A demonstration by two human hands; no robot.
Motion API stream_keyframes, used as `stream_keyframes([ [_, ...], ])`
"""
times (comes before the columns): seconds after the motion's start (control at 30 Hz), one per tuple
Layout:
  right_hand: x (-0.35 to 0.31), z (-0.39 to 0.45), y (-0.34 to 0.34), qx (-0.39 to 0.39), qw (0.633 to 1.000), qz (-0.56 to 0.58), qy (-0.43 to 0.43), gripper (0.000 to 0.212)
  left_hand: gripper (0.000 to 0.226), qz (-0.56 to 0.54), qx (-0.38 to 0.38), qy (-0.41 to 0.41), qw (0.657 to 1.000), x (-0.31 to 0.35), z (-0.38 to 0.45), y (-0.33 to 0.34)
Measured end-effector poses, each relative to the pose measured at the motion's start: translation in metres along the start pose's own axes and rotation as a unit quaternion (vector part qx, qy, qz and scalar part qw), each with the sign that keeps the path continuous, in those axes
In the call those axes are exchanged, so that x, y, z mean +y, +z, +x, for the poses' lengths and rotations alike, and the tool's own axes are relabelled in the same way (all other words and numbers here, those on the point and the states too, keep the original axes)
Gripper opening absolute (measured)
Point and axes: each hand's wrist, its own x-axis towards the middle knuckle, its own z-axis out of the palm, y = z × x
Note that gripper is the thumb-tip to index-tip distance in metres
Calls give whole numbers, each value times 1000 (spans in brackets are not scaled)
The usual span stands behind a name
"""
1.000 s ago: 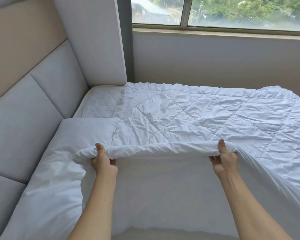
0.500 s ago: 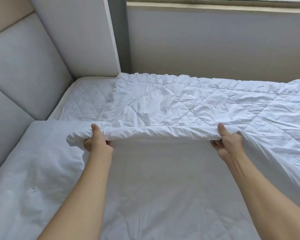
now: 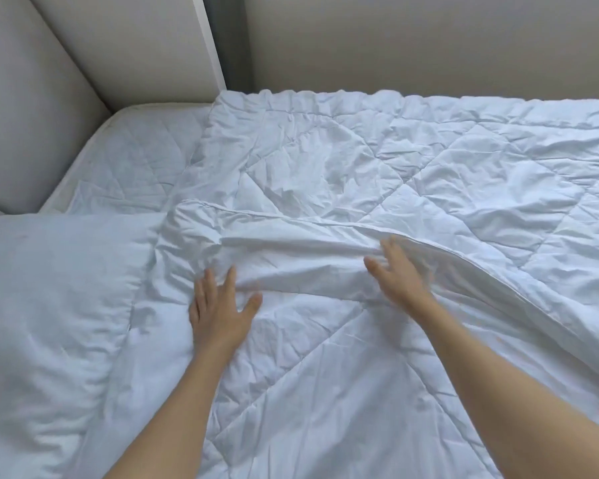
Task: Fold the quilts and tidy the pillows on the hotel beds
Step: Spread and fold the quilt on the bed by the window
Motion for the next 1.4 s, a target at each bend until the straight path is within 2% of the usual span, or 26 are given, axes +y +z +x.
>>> stream_keyframes([
  [0.07,15,-1,38,7,986,-165,-35,70,84,87,38,45,994,-14,-9,22],
  [0.13,33,-5,64,38,963,-259,-63,71,86,110,96,75,986,-24,-7,37],
  [0.3,47,8,81,73,945,-310,-69,71,84,145,148,115,972,-35,7,57],
  [0.43,42,-6,75,78,952,-286,-80,77,90,128,100,95,982,-36,9,51],
  [0.53,35,-39,64,89,971,-211,-67,82,85,89,69,84,990,-20,-9,28],
  [0.67,12,-100,47,122,979,-149,-66,78,75,51,132,150,978,15,-65,-16],
  [0.97,-78,-267,-61,225,958,-122,-128,83,78,54,207,253,943,93,-209,-148],
  [1.23,-137,-442,-153,301,938,-117,-129,78,79,59,247,321,912,145,-346,-286],
  [1.4,-134,-545,-190,352,922,-110,-118,79,81,41,253,366,895,167,-428,-315],
])
